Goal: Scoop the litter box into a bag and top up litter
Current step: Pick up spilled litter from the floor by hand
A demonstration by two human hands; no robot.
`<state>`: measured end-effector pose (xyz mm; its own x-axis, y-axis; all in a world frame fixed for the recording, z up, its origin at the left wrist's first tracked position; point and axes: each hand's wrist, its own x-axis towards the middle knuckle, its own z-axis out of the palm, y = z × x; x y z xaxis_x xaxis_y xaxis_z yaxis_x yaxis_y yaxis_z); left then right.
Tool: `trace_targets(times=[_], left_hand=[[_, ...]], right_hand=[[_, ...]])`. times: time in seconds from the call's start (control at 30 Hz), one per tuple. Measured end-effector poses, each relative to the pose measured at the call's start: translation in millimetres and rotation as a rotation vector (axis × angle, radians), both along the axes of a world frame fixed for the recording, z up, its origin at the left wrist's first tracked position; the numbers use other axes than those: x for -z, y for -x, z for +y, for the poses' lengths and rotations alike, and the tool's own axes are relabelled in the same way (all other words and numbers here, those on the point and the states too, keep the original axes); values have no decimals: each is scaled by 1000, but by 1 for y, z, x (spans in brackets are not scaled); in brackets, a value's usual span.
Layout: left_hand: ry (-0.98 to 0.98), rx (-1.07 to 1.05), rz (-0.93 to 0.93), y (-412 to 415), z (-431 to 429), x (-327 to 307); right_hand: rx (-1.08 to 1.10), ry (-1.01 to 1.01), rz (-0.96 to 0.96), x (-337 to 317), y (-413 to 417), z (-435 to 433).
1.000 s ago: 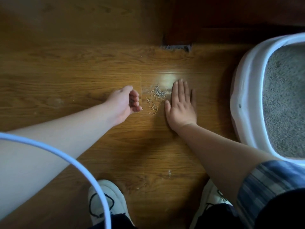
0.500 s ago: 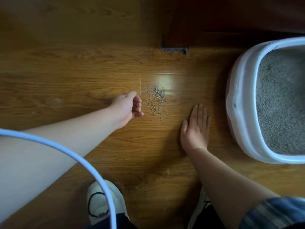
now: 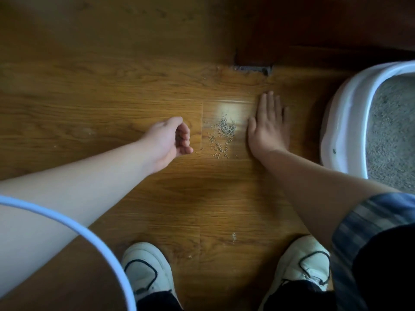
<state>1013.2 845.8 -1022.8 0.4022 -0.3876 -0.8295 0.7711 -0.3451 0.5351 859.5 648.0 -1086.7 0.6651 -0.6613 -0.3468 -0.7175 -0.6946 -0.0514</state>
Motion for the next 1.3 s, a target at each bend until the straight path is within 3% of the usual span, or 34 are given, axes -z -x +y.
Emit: trace_targets(times=[0.2, 0.33, 0.5, 0.7, 0.97, 1.17, 1.3], left_hand=[[-16, 52, 21, 12, -5, 7], [-28, 86, 31, 21, -11, 10], [-45, 143, 18, 26, -11, 10], [-55, 129, -16, 22, -2, 5], [-81, 37, -54, 2, 26, -2], [-62, -8, -36, 4, 16, 4], [-34, 55, -33, 14, 4, -1]], right_hand=[[-231, -120, -59, -2, 4, 40], [-22, -199, -216, -11, 44, 66], [46, -144, -28, -9, 94, 119], [81, -90, 28, 2, 62, 144], [84, -118, -75, -6, -5, 110], [-399, -119, -134, -20, 46, 133], [-503, -168, -86, -9, 77, 161]])
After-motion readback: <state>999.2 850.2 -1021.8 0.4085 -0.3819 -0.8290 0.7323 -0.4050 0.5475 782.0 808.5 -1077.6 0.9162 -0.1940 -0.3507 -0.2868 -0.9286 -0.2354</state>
